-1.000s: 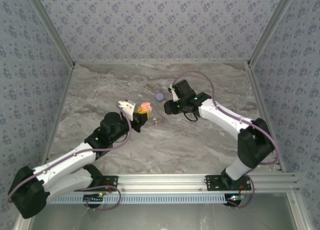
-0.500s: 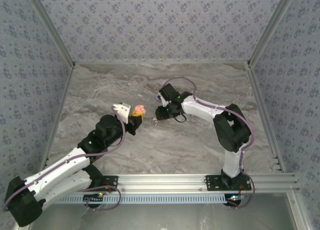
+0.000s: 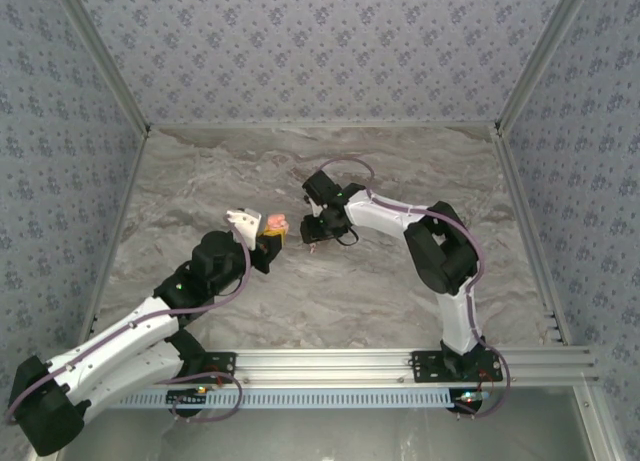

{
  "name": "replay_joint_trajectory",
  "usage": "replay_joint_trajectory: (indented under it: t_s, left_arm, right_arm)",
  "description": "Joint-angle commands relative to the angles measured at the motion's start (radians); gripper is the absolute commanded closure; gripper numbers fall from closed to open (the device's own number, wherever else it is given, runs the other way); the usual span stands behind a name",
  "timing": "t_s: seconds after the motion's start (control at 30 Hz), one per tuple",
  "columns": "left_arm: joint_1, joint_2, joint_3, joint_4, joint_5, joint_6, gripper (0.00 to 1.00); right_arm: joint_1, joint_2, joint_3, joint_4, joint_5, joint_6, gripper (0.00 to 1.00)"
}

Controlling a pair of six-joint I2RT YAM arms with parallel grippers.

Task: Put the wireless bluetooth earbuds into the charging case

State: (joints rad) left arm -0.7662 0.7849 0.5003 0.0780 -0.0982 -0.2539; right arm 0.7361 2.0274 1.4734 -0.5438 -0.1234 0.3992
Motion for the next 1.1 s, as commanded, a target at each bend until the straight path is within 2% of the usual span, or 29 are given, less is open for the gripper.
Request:
replay_joint_trajectory:
  t_s: [0.0,0.43,0.77,1.07]
  left_arm:
    - [0.001,-0.013,0.029,0.004,-0.011,0.014,0.80]
    - [0.004,-0.009,0.027,0.005,-0.006,0.010,0.79]
    - [0.004,-0.005,0.023,0.011,-0.007,0.004,0.79]
    - [0.005,0.007,0.025,0.017,-0.005,0.003,0.79]
  right_arm:
    - [0.014,0.034,0.051,-0.079,0.044,0.021,0.53]
    - [0.050,0.086,0.095,-0.140,0.076,0.016,0.57]
    - [0.060,0.083,0.084,-0.179,0.138,0.009,0.68]
    - [0.015,0.032,0.016,-0.177,0.148,-0.038,0.75]
